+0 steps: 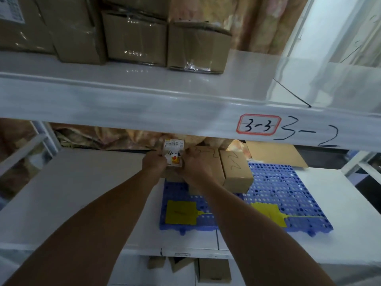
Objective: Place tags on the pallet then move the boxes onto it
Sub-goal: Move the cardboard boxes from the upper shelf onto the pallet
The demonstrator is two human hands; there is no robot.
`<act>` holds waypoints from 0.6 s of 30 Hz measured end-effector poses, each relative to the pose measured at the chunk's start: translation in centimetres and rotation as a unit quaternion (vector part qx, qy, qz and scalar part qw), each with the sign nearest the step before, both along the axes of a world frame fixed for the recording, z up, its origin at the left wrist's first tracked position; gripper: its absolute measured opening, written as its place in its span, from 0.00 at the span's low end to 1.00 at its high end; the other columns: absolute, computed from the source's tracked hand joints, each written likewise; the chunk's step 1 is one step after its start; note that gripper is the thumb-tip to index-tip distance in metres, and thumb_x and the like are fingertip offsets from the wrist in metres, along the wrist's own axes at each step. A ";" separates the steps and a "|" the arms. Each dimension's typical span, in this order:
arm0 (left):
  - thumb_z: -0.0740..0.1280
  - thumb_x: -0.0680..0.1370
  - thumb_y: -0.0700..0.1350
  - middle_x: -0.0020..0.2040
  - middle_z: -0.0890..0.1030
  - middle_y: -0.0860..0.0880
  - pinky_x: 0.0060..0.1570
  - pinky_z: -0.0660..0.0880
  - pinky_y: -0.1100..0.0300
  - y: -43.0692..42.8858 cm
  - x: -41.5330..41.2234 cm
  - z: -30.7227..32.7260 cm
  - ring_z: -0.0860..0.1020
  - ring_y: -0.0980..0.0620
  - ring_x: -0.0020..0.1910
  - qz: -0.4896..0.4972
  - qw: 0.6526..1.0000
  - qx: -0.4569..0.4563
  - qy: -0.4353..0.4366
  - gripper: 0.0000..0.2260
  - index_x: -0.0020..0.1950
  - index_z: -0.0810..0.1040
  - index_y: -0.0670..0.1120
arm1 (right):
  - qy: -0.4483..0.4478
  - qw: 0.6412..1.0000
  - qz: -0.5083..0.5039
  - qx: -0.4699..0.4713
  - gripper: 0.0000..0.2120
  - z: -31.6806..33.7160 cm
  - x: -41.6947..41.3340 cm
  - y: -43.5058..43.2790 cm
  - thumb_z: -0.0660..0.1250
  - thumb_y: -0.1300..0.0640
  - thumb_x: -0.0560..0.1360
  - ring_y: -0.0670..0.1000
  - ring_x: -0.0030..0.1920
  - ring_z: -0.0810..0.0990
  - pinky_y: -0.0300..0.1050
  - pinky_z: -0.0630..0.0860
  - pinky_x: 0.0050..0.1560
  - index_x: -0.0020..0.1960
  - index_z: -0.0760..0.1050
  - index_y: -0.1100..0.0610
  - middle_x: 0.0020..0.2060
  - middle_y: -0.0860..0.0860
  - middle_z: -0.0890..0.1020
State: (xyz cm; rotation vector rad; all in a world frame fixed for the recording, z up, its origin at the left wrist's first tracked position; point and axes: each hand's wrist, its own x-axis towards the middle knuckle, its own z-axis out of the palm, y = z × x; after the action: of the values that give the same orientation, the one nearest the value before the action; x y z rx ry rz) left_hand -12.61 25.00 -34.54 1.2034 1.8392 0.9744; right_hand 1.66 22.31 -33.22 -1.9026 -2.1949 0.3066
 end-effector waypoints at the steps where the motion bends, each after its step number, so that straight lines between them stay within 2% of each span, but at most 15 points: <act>1: 0.65 0.77 0.38 0.61 0.82 0.43 0.43 0.77 0.55 0.2 0.0 -0.1 0.80 0.42 0.53 -0.002 1.000 -0.004 0.001 0.16 0.64 0.82 0.45 | -0.004 1.000 0.006 0.000 0.29 -0.5 0.2 0.4 0.69 0.41 0.76 0.58 0.66 0.72 0.55 0.78 0.56 0.73 0.69 0.51 0.70 0.54 0.68; 4: 0.66 0.77 0.38 0.61 0.82 0.44 0.51 0.80 0.52 0.4 0.1 -0.8 0.80 0.42 0.55 -0.002 1.000 -0.006 -0.010 0.15 0.63 0.82 0.46 | -0.016 1.000 0.023 -0.010 0.31 -1.3 0.5 1.0 0.69 0.43 0.76 0.59 0.70 0.68 0.57 0.75 0.63 0.76 0.67 0.52 0.73 0.54 0.64; 8: 0.66 0.78 0.40 0.53 0.84 0.44 0.46 0.80 0.49 0.7 0.6 -1.7 0.81 0.45 0.46 -0.004 1.000 -0.008 -0.007 0.12 0.60 0.84 0.45 | -0.084 0.996 0.034 0.016 0.26 -1.8 1.1 1.4 0.68 0.47 0.77 0.60 0.69 0.67 0.54 0.71 0.66 0.73 0.71 0.53 0.76 0.56 0.62; 10: 0.66 0.78 0.40 0.53 0.85 0.44 0.43 0.79 0.50 0.8 0.8 -1.9 0.80 0.46 0.44 -0.005 1.000 -0.006 -0.005 0.13 0.60 0.84 0.46 | -0.089 0.995 0.035 0.015 0.25 -1.8 1.2 1.5 0.67 0.47 0.78 0.60 0.69 0.66 0.54 0.69 0.67 0.73 0.72 0.53 0.76 0.57 0.61; 13: 0.66 0.77 0.39 0.55 0.84 0.44 0.50 0.81 0.47 0.9 1.1 -2.1 0.81 0.43 0.48 -0.014 1.000 0.007 -0.010 0.14 0.60 0.84 0.46 | -0.090 0.995 0.025 0.020 0.25 -1.8 1.4 1.4 0.65 0.45 0.79 0.60 0.70 0.66 0.53 0.66 0.68 0.73 0.72 0.55 0.74 0.57 0.65; 16: 0.65 0.77 0.39 0.56 0.83 0.45 0.52 0.80 0.47 0.8 1.5 -2.1 0.80 0.43 0.51 -0.029 0.999 0.017 -0.018 0.14 0.61 0.84 0.46 | -0.089 0.995 0.011 0.039 0.23 -2.0 1.5 0.9 0.66 0.47 0.78 0.60 0.68 0.66 0.54 0.67 0.67 0.70 0.73 0.55 0.71 0.57 0.68; 18: 0.65 0.76 0.40 0.54 0.83 0.44 0.52 0.80 0.45 0.8 1.6 -2.2 0.80 0.42 0.50 -0.030 0.999 0.013 -0.013 0.13 0.58 0.84 0.46 | -0.079 0.996 0.003 0.047 0.22 -2.2 1.5 0.6 0.66 0.49 0.78 0.61 0.66 0.68 0.54 0.68 0.65 0.69 0.73 0.56 0.68 0.57 0.70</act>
State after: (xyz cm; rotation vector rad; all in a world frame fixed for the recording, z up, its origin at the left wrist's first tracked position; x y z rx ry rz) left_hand -10.99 25.82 -36.75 1.2484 1.7649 0.9779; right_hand 3.18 22.89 -35.37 -1.9297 -2.2686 0.0531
